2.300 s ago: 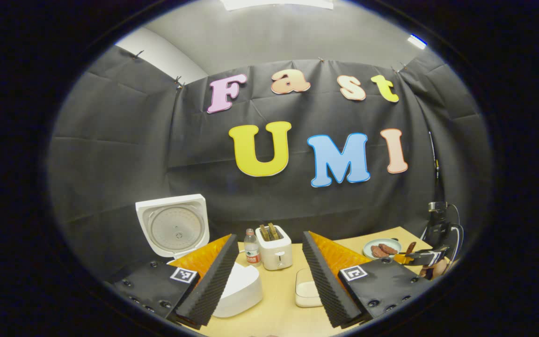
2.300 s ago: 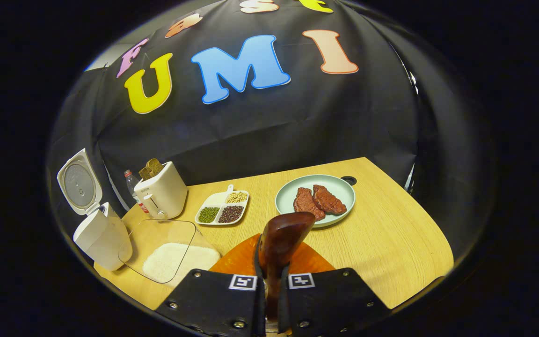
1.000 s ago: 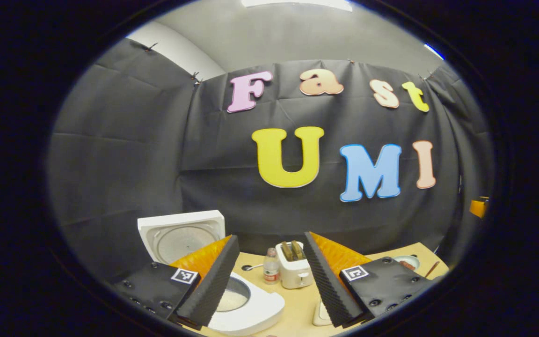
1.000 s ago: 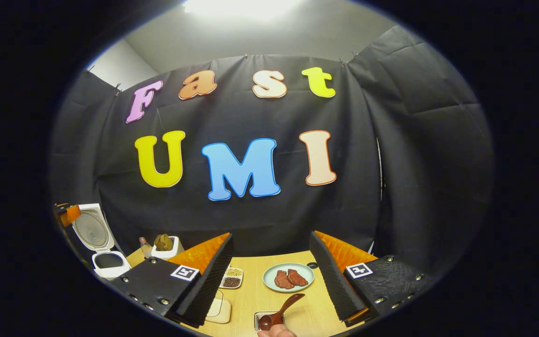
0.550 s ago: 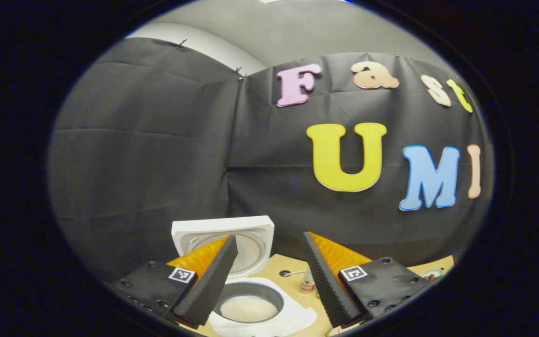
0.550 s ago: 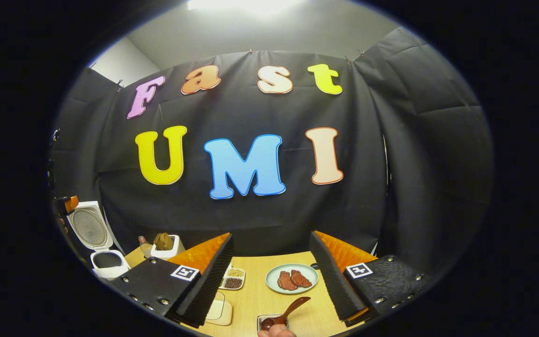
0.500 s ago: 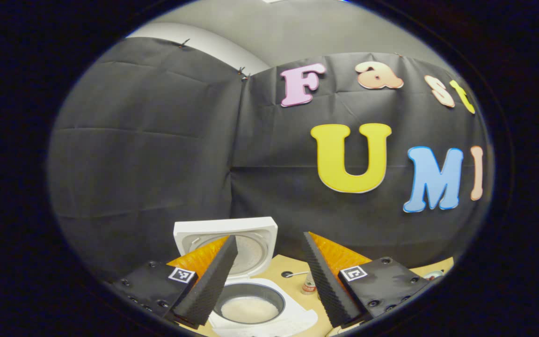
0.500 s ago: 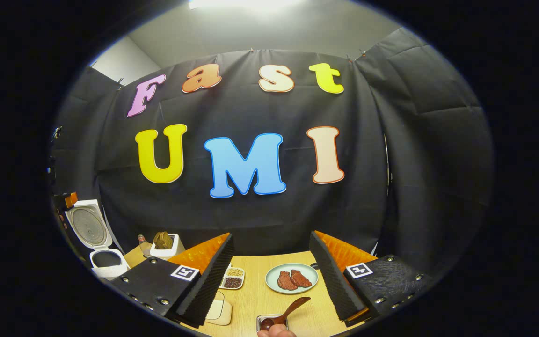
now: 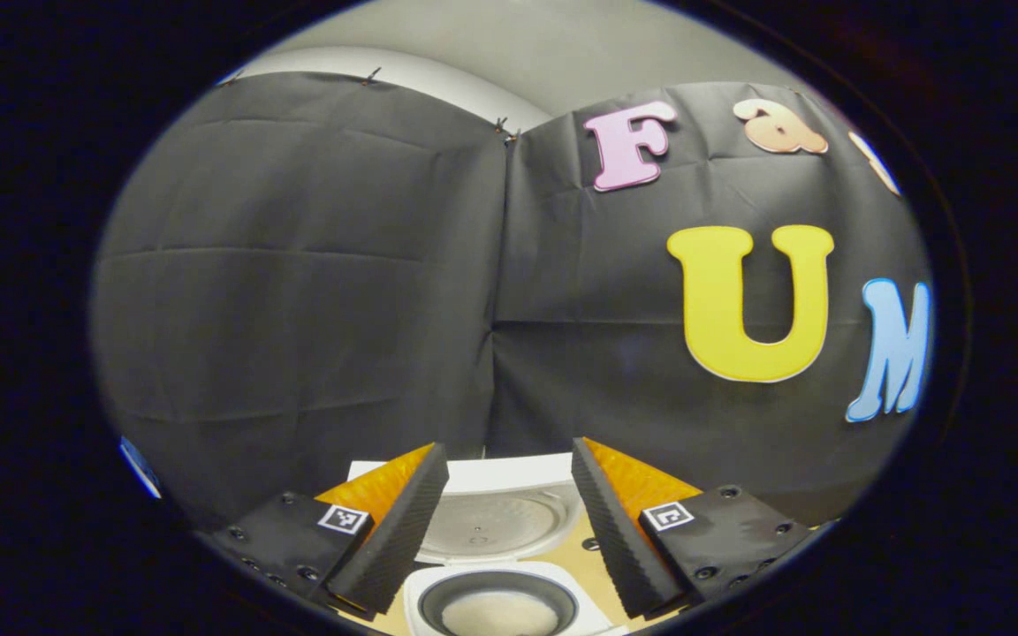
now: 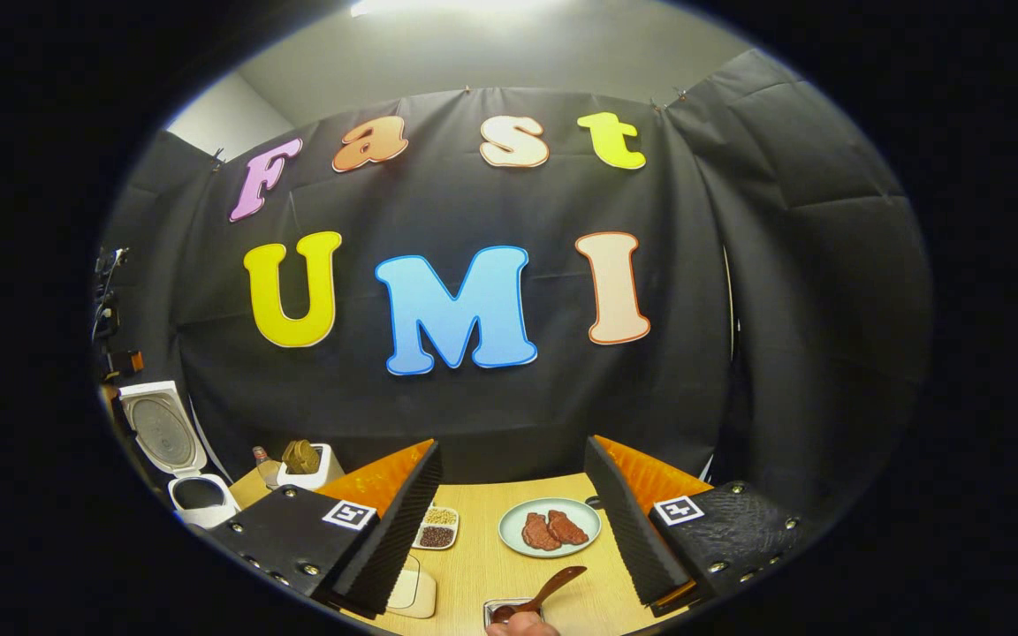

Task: Close the left gripper, press the button to open the rice cooker; take a wooden spoon from the chopstick holder with the right hand, scoop a spoonful of rice and pour it into the rice cooker, then put the wooden spoon back into the chopstick holder.

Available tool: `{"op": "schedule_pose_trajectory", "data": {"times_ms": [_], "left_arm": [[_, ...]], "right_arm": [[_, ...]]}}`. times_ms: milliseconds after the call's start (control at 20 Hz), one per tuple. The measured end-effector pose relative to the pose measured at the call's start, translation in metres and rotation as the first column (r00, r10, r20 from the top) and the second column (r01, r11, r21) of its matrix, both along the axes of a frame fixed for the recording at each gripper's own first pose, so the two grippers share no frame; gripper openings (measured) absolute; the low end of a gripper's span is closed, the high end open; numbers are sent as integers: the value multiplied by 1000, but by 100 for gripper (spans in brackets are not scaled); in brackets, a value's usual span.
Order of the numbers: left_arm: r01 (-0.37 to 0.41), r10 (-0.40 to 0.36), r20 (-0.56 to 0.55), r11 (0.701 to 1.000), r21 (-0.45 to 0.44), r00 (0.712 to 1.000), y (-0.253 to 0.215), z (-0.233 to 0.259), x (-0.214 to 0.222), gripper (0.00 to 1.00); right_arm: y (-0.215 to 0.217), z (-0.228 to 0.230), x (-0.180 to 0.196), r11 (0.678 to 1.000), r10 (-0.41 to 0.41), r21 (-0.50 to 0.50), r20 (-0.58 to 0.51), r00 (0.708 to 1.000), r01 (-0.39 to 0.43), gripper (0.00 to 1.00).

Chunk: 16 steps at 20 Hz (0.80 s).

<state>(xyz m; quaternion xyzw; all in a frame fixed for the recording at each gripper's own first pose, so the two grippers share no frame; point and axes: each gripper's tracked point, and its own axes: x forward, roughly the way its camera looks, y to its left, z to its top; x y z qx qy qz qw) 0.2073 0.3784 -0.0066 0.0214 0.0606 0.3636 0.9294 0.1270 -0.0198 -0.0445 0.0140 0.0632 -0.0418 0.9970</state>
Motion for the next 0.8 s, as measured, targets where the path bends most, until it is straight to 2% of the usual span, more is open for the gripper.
{"op": "schedule_pose_trajectory", "data": {"times_ms": [50,100,250,300,400,600,700,800], "left_arm": [[-18,18,-2,1000,-6,1000,9,-1,5,99],[-35,35,-6,999,-4,999,21,-2,10,96],[-63,63,-28,998,7,998,44,-4,33,99],[-79,79,-33,997,6,996,56,-3,40,97],[-104,103,-43,994,-26,994,74,-10,49,99],[-143,132,-100,984,-109,986,105,-46,63,97],[-164,154,-117,983,-83,981,115,-47,65,100],[-174,156,-163,980,-101,974,118,-64,63,100]], "right_arm": [[-2,-2,1,1000,-3,-3,-5,1000,3,98],[-3,-3,2,1000,-6,-3,-10,1000,6,98],[-3,-6,3,1000,-6,-12,-18,1000,6,98],[-2,-9,3,1000,-2,-16,-29,1000,1,98],[0,-9,3,1000,0,-20,-32,999,0,98],[-2,-10,3,1000,-8,-20,-41,999,7,98],[-4,-12,4,1000,-11,-26,-49,999,9,98],[-2,-9,4,1000,-8,-25,-40,999,7,98]]}}
